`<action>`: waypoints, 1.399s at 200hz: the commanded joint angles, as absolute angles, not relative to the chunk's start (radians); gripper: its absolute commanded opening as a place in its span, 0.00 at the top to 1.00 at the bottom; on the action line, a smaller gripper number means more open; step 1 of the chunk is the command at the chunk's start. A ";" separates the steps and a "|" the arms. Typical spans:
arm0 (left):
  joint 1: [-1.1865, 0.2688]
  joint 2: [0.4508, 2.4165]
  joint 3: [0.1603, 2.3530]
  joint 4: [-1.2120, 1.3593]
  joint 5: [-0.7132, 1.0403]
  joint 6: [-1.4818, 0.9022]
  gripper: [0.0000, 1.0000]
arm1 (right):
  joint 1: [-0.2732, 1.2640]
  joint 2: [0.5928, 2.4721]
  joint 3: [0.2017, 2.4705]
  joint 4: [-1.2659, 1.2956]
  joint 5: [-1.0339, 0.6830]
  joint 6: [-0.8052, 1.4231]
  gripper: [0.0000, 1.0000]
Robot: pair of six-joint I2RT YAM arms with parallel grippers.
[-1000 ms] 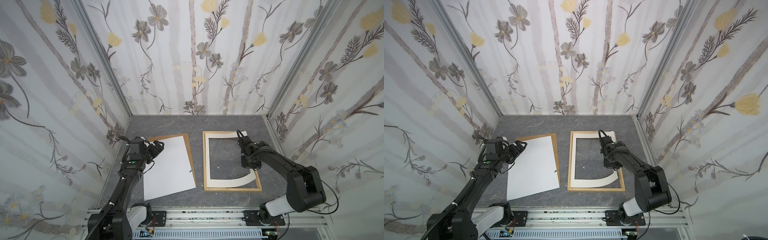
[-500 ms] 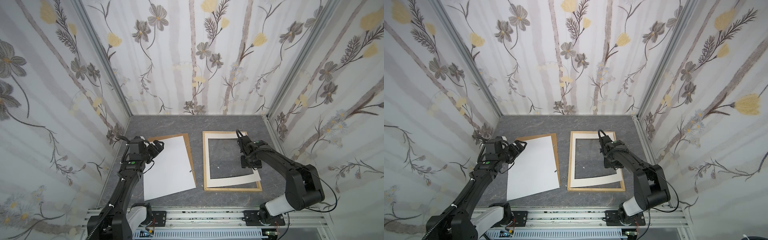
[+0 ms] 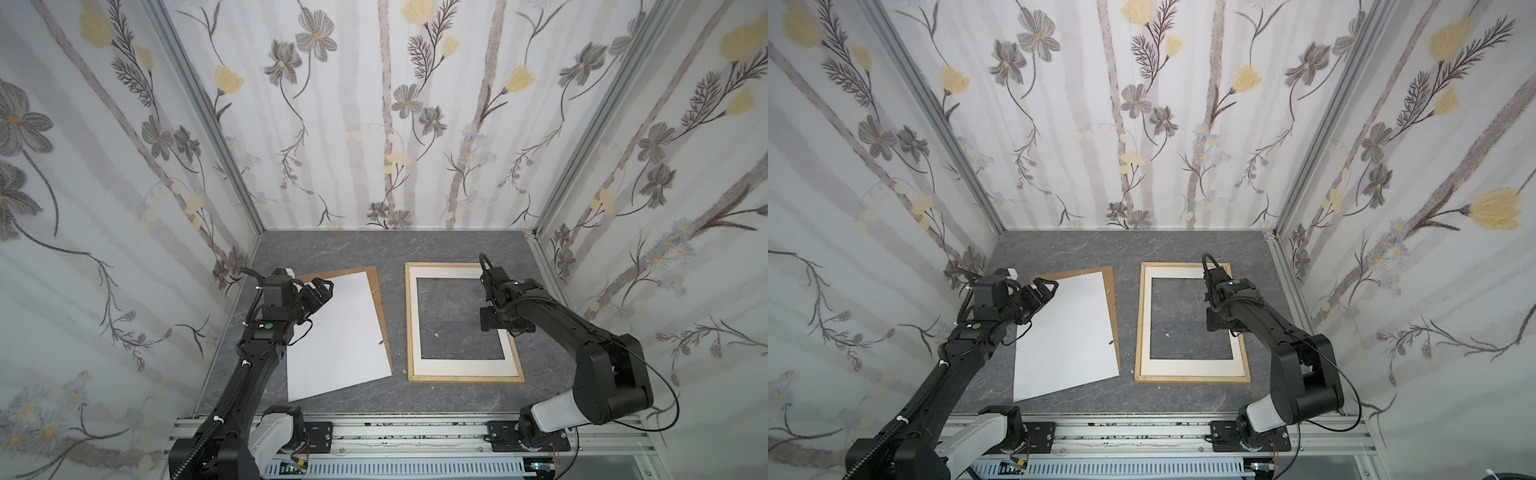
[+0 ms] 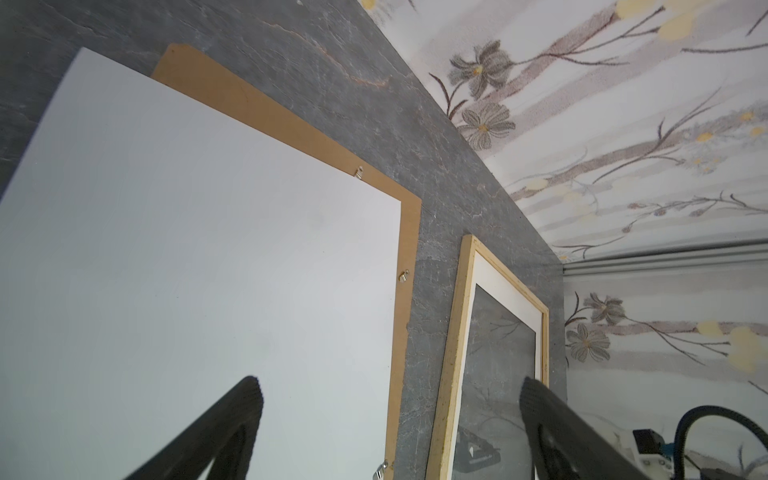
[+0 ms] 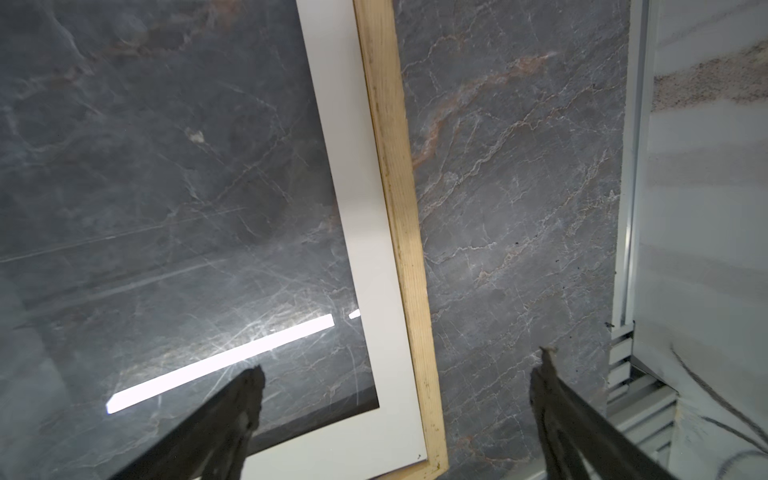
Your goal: Put the photo into the frame
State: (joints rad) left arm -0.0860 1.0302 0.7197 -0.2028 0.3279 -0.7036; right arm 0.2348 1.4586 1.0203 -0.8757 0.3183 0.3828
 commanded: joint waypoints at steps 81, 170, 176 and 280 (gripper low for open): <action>-0.396 1.212 0.709 -0.033 0.192 -0.805 0.03 | 0.137 1.187 0.761 -0.606 -0.082 0.470 0.00; -0.583 1.512 0.798 0.121 0.219 -0.840 0.07 | -0.050 1.242 0.737 -0.465 -0.087 0.444 0.00; -0.590 1.533 0.812 0.125 0.222 -0.841 0.07 | -0.057 1.266 0.744 -0.461 -0.096 0.431 0.00; -0.692 1.848 1.053 0.108 0.224 -0.861 0.08 | -0.078 1.454 0.730 -0.339 -0.249 0.375 0.01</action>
